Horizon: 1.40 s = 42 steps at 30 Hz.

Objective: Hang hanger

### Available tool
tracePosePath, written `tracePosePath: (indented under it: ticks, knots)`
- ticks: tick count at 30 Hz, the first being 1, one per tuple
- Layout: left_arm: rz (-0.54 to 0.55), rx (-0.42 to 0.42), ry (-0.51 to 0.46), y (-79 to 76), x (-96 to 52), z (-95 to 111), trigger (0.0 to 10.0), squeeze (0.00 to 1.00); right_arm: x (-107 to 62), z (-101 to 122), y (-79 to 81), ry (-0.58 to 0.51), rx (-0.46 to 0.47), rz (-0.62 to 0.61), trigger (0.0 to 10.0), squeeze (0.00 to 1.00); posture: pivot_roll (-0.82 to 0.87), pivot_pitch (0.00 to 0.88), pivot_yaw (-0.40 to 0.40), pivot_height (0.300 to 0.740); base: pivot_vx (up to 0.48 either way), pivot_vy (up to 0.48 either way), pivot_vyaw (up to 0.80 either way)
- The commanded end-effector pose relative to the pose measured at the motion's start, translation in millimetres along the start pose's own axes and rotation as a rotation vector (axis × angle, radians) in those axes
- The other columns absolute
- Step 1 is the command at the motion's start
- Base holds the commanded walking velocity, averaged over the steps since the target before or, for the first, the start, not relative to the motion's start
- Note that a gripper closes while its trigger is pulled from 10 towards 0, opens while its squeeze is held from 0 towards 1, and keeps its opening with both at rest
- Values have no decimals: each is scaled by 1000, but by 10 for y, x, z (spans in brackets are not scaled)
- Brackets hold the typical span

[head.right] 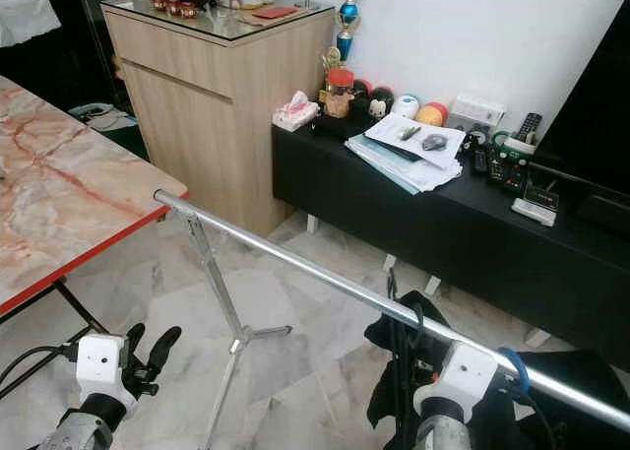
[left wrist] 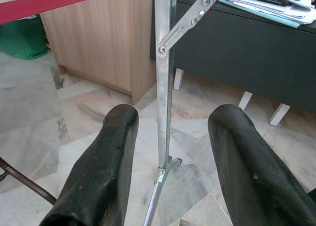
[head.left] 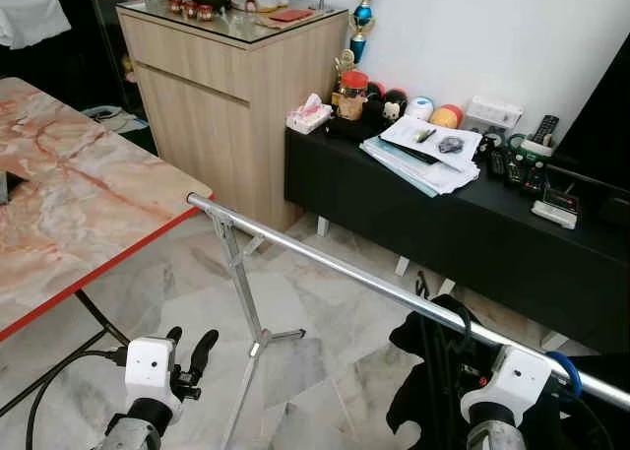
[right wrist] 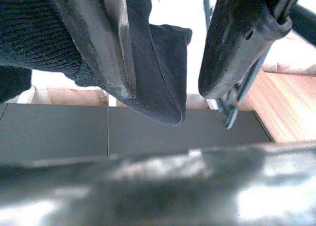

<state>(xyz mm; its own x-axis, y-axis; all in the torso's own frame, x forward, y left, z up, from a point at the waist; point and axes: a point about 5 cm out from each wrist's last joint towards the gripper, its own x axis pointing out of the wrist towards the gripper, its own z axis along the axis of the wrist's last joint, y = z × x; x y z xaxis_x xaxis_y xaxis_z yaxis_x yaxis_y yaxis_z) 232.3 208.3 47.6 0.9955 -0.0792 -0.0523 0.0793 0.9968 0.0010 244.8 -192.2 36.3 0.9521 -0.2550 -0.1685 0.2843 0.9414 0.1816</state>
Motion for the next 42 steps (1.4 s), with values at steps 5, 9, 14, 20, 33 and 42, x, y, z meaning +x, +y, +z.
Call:
tracePosePath:
  ticks: [5,9,14,20,33,42]
  knots:
    - [2,-4,4,-15,-24,-27,10000,0,-14,-37,-3,23,-2,10,10000,0,-7,67,-62,740,0,0,0]
    - [2,-5,2,-16,-24,-24,10000,0,-13,-37,1,24,-2,13,10000,0,-7,67,-63,740,0,0,0]
    - [4,-5,1,-12,-22,-21,10000,0,-9,-37,9,25,-3,18,10000,0,-5,67,-63,740,0,0,0]
    - [2,-6,-1,-11,-19,-17,10000,0,-8,-38,13,26,-2,19,10000,0,-5,66,-62,740,0,0,0]
    - [0,-7,-6,-21,-20,-13,10000,0,-9,-40,17,28,0,24,10000,0,-3,68,-64,740,0,0,0]
    - [-2,-11,-10,-30,-18,-9,10000,0,-7,-43,16,29,1,24,10000,0,-3,68,-65,740,-89,0,0]
